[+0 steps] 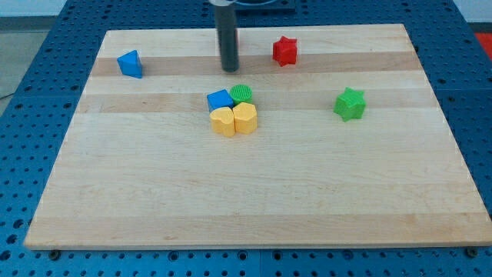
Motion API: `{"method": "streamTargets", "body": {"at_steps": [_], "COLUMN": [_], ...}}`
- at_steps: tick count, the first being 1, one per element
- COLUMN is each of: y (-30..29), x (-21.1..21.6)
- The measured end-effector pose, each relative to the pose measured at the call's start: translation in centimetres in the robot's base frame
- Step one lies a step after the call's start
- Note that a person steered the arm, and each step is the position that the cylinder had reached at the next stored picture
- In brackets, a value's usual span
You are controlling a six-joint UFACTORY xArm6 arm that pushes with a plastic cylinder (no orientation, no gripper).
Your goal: Move the red star to the red circle
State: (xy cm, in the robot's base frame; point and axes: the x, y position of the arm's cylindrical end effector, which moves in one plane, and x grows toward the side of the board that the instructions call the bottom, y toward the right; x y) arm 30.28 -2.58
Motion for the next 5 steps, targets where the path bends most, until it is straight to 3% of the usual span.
{"method": "streamTargets", "body": {"at_steps": [2,3,5], "y": [8.4,8.4,15.1], "x": [-0.3,-1.5,-0.2]}}
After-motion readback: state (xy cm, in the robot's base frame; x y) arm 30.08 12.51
